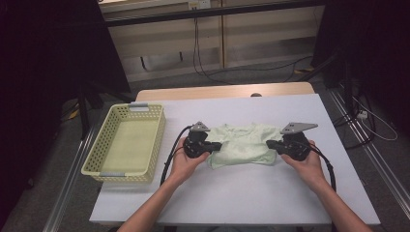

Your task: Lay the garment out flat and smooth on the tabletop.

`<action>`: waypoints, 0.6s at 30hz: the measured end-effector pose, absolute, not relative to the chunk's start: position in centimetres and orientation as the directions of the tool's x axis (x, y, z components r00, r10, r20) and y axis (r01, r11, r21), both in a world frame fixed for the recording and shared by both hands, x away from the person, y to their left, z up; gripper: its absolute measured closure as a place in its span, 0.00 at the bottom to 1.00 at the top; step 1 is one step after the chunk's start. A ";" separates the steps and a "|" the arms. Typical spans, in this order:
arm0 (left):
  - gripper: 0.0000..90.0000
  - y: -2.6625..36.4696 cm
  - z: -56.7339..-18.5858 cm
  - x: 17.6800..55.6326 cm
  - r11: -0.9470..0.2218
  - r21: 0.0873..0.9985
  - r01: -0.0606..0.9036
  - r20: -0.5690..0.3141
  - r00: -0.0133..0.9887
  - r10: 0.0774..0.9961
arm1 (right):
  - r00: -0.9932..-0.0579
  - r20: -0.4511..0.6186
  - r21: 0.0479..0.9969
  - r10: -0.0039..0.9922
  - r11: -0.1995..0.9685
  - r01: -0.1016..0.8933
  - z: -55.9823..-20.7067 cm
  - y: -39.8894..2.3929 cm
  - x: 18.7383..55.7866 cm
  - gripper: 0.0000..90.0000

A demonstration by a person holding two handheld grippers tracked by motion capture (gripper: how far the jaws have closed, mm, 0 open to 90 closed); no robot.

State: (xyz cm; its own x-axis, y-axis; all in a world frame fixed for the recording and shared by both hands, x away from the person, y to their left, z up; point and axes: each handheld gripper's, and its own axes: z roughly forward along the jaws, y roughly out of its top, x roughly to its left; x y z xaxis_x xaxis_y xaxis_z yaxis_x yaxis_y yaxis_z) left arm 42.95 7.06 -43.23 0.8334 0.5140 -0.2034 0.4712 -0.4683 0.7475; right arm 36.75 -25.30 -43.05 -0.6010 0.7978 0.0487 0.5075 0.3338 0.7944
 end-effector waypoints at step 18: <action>0.98 8.6 -43.2 38.9 -0.524 0.742 0.418 -0.183 0.878 0.442 | -0.684 0.044 0.753 0.728 0.426 0.502 -43.8 -24.0 32.8 0.99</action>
State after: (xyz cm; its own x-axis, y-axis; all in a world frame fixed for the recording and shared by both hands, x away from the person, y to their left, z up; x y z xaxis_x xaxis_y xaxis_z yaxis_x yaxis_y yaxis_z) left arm 38.90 8.64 -43.21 0.8781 0.4421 -0.1829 0.4185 -0.5244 0.7415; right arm 32.78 -24.03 -43.76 -0.6839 0.7283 0.0440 0.5021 0.4260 0.7526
